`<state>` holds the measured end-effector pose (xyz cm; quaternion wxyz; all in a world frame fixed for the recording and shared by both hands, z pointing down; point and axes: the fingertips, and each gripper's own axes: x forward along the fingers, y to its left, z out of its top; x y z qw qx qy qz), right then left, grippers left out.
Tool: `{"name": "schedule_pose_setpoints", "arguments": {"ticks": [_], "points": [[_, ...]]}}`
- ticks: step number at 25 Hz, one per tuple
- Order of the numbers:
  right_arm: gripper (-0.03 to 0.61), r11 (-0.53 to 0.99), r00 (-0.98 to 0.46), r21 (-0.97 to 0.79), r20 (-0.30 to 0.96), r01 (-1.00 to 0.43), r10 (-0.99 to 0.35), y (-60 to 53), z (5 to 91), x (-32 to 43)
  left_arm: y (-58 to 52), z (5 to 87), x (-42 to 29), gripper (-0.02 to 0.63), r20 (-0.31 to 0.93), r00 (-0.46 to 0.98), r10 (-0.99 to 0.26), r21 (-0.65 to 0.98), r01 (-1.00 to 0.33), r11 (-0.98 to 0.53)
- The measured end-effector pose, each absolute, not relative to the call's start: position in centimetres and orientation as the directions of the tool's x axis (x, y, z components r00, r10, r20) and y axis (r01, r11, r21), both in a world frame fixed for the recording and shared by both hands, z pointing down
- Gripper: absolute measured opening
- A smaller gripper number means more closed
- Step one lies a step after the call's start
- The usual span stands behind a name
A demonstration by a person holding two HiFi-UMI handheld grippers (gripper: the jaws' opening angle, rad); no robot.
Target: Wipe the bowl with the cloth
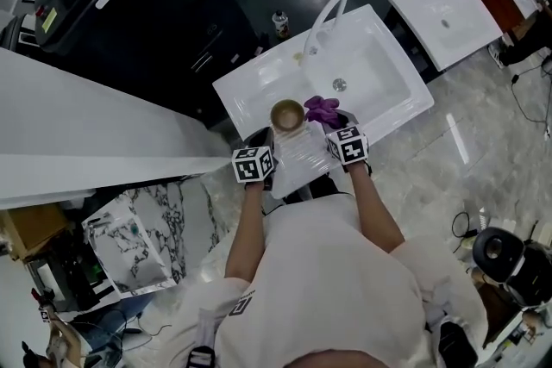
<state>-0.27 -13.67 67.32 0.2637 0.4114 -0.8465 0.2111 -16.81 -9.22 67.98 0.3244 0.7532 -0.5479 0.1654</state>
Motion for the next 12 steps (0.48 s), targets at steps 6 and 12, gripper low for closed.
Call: {"name": "schedule_pose_setpoints", "arguments": {"ticks": [6, 12], "points": [[0.091, 0.577, -0.534, -0.151, 0.614, -0.802, -0.582, -13.37, 67.41, -0.69, -9.2, 67.02, -16.67, 0.007, 0.588, 0.337, -0.735, 0.279, -0.938, -0.207], [0.091, 0.57, -0.535, -0.159, 0.607, -0.806, -0.587, -13.35, 67.4, -0.39, -9.26, 66.98, -16.81, 0.008, 0.587, 0.336, -0.737, 0.281, -0.938, -0.204]]}}
